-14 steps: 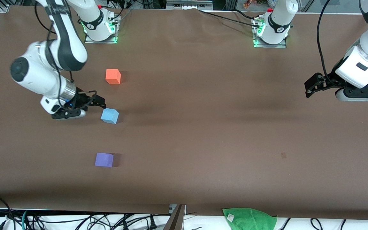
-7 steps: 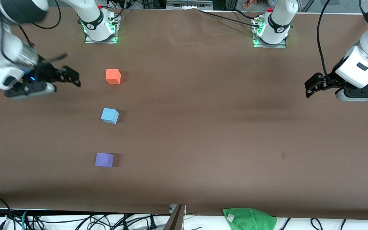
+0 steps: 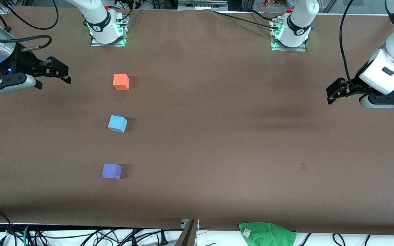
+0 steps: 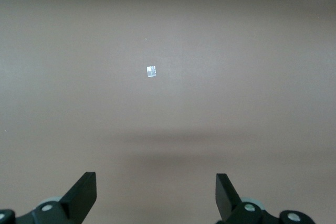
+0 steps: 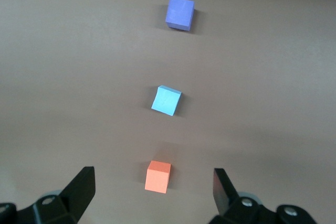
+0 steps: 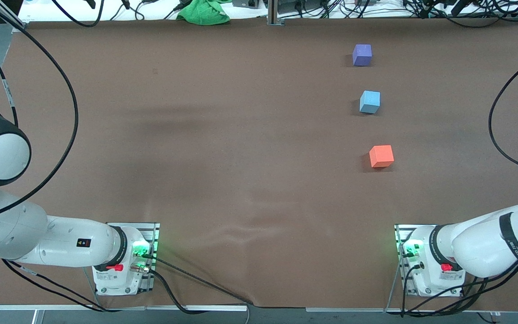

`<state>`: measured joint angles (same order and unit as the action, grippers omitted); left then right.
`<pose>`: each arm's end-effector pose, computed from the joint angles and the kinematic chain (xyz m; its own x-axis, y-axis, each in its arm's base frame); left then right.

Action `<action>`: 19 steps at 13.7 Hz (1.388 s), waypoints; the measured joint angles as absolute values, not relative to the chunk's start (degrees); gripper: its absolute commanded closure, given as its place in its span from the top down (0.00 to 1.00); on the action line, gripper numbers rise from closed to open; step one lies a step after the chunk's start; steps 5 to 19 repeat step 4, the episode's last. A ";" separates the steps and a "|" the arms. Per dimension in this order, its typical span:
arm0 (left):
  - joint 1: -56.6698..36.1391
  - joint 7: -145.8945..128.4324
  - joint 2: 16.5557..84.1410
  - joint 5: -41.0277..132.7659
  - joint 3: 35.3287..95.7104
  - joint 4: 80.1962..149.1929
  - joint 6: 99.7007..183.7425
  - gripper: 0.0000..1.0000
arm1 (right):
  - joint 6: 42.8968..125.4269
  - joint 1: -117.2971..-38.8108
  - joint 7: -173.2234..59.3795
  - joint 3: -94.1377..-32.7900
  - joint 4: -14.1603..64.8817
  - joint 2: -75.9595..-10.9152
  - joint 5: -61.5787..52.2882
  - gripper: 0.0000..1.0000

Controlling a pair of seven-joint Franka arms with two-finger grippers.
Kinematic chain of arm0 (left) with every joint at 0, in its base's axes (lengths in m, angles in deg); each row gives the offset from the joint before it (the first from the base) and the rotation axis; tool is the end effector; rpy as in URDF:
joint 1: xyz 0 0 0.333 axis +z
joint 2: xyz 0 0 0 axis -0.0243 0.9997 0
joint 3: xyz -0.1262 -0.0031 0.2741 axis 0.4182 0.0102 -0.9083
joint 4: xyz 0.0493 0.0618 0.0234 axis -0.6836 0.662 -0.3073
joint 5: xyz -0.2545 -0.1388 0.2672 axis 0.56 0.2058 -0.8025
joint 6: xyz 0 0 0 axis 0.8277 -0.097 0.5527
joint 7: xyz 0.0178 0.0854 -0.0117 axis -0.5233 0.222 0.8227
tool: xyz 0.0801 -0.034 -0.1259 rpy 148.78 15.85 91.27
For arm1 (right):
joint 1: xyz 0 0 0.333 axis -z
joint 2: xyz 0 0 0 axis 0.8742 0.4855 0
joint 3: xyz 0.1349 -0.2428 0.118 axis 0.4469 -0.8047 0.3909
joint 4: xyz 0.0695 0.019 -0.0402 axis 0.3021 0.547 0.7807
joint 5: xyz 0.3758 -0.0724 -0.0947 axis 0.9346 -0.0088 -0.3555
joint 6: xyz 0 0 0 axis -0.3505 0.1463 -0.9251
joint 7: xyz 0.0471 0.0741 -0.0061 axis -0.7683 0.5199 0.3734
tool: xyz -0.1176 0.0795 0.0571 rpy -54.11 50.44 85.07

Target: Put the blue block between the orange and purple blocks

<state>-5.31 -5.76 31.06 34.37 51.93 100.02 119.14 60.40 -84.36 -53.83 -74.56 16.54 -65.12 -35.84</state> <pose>0.5931 -0.0807 0.5506 0.9981 0.0127 0.0597 0.0143 -0.9996 -0.0254 0.5613 0.0848 0.5502 0.9887 0.1502 0.0007 0.1497 -0.9846 -0.0908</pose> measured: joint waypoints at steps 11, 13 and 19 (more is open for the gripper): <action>-5.31 -5.76 31.06 34.37 51.93 100.01 119.13 1.00 | 59.51 -79.15 -53.89 -70.80 16.05 -64.99 -36.51 0.99; -5.31 -5.76 31.06 34.37 51.93 100.01 119.13 1.00 | 59.51 -79.15 -53.89 -70.80 16.05 -64.99 -36.51 0.99; -5.31 -5.76 31.06 34.37 51.93 100.01 119.13 1.00 | 59.51 -79.15 -53.89 -70.80 16.05 -64.99 -36.51 0.99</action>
